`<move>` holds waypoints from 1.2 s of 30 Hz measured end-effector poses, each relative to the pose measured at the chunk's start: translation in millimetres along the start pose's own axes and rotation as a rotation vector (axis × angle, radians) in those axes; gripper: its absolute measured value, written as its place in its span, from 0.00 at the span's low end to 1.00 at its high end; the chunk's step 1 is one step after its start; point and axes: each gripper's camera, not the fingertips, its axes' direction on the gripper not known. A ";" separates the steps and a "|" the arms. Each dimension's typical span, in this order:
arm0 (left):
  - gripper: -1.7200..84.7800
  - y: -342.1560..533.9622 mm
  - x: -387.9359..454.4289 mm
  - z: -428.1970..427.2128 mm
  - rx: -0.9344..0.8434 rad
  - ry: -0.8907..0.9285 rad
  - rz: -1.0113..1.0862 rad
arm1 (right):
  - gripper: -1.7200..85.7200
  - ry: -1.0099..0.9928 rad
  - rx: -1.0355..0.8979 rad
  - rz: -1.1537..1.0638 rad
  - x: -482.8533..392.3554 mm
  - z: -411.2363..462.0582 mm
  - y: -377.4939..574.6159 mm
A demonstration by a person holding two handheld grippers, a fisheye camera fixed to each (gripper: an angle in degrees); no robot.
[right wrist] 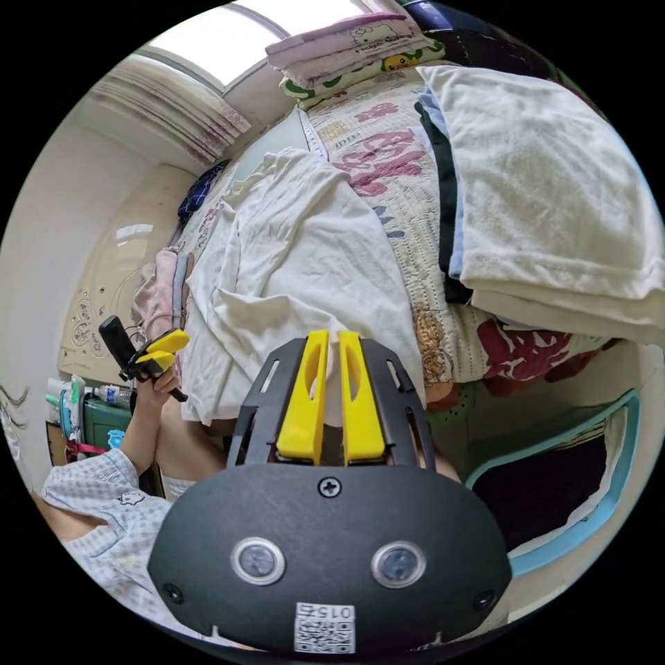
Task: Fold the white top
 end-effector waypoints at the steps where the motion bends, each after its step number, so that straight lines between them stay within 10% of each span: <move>1: 0.12 -0.7 -0.5 1.4 0.000 -0.010 0.006 | 0.08 0.000 0.007 0.021 6.5 0.7 -2.0; 12: 0.14 0.6 -14.5 17.0 -0.013 -0.106 -0.013 | 0.05 0.081 0.002 -0.001 23.1 4.4 0.1; 21: 0.16 4.1 -35.8 22.9 0.004 -0.115 -0.038 | 0.03 -0.360 0.098 -0.229 14.8 -34.6 2.5; 36: 0.22 22.4 -128.6 39.7 0.076 0.255 -0.273 | 0.02 -0.494 -0.090 -0.429 35.3 94.4 0.3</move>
